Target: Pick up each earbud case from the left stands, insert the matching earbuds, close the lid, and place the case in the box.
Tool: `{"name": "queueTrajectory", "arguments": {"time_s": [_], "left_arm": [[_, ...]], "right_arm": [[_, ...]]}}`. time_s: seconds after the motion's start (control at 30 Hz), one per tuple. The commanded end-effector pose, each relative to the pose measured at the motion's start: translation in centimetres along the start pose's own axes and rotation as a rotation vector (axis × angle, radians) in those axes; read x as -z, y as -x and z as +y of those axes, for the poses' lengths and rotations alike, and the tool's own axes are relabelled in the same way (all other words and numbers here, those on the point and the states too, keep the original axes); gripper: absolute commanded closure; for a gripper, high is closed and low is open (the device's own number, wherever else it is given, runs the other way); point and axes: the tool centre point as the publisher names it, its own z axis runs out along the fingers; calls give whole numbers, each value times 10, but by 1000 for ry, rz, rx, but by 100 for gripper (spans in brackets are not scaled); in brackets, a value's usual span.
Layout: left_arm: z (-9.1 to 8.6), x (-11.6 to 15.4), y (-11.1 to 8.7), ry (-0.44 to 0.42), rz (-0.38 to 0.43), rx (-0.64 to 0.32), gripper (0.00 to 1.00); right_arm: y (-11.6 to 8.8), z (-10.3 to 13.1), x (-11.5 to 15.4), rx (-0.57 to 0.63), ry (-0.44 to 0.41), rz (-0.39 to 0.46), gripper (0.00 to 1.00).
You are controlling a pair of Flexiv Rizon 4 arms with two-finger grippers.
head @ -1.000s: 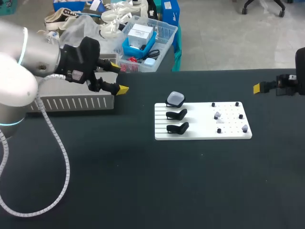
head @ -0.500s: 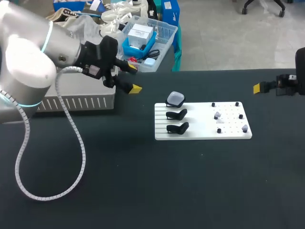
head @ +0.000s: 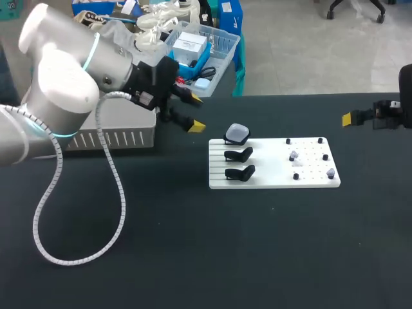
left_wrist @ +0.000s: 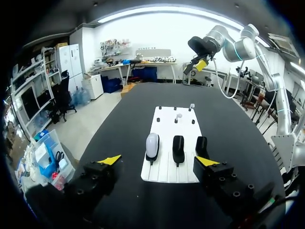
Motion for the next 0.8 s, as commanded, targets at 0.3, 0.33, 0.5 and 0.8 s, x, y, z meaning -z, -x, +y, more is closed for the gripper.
{"name": "queueTrajectory", "arguments": {"time_s": [0.3, 0.33, 0.5, 0.8], "left_arm": [[13, -39, -7, 16, 5, -8, 0], [13, -40, -7, 14, 4, -10, 0], [12, -47, -7, -11, 2, -9, 0], [12, -57, -10, -13, -22, 19, 16]], "right_arm": [[0, 0, 0, 0, 0, 0, 0], [0, 0, 0, 0, 0, 0, 0], [0, 0, 0, 0, 0, 0, 0], [0, 0, 0, 0, 0, 0, 0]]}}
